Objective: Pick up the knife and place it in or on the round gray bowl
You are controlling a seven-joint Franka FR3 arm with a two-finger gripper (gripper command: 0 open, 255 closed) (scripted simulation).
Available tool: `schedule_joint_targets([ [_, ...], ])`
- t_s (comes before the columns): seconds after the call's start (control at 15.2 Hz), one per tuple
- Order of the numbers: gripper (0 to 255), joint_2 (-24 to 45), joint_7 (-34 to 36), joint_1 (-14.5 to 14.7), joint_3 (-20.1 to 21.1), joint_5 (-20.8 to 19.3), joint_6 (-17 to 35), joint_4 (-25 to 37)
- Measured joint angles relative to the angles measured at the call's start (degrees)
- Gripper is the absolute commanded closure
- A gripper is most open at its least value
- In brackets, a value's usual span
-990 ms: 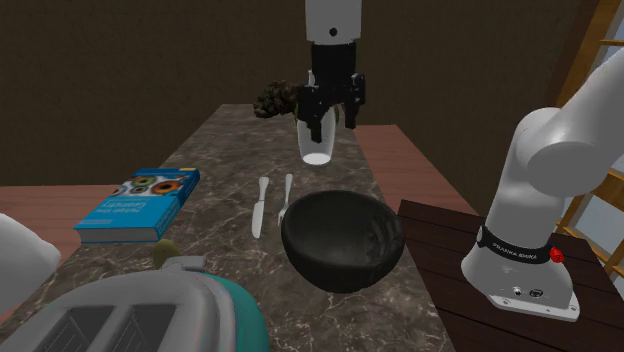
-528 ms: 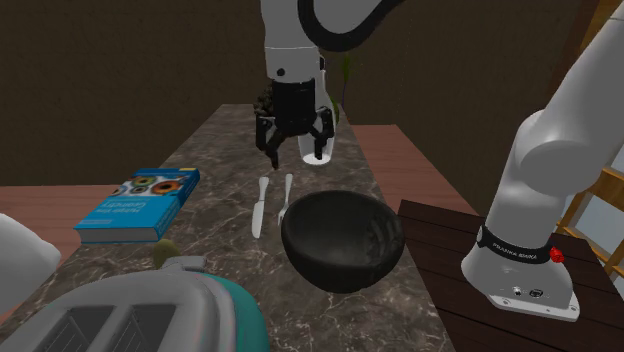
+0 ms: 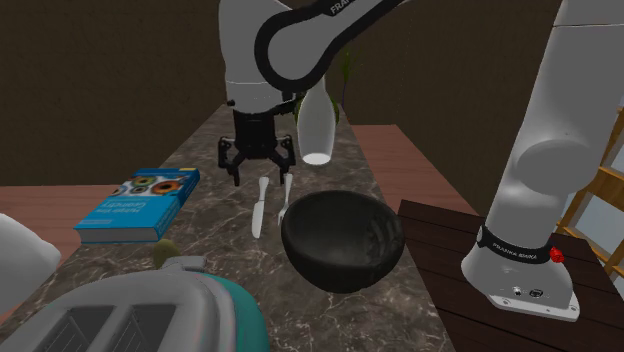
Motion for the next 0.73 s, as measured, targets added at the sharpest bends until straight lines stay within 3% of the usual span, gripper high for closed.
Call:
schedule_joint_targets([
  [0.73,0,5.43,4.17,0.56,-0.58,-3.88,6.22,-1.46],
])
